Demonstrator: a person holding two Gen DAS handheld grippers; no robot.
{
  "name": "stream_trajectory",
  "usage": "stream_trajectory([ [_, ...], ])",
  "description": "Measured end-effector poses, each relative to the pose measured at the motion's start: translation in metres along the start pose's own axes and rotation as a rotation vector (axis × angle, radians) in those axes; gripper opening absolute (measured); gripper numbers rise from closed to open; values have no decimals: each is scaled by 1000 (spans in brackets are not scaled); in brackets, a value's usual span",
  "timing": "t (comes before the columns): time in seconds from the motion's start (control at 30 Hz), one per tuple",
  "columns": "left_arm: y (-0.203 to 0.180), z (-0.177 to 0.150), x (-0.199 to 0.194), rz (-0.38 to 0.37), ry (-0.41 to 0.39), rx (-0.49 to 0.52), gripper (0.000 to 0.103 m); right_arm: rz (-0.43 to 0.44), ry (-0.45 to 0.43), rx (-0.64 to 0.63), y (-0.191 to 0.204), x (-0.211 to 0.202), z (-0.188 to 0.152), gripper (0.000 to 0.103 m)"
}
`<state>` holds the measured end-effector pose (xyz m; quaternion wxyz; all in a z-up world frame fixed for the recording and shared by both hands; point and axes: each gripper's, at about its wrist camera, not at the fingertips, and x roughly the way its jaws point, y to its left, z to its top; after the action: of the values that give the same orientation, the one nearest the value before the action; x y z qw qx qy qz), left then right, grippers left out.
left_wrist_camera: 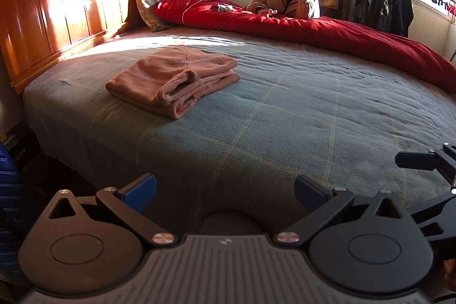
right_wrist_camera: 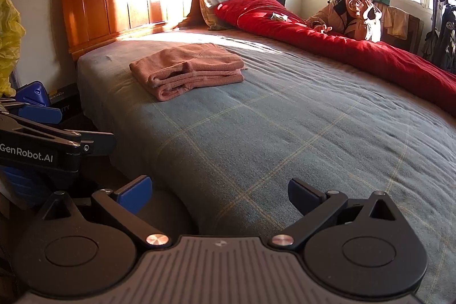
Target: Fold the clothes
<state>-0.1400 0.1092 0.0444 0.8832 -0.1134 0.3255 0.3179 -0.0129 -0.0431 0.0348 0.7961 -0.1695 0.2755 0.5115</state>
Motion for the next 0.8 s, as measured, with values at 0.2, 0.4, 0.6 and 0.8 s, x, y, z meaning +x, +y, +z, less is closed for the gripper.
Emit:
stream_trajectory([
  [0.2, 4, -3, -2, 6, 8, -13, 102, -1, 0, -22, 8, -1, -1, 103],
  [0.4, 5, -4, -5, 9, 10, -18, 102, -1, -4, -31, 11, -3, -1, 103],
  [0.6, 3, -4, -5, 17, 10, -13, 102, -3, -10, -28, 11, -5, -1, 103],
  [0.8, 2, -5, -5, 24, 15, -7, 102, -4, -11, -28, 11, -5, -2, 103],
])
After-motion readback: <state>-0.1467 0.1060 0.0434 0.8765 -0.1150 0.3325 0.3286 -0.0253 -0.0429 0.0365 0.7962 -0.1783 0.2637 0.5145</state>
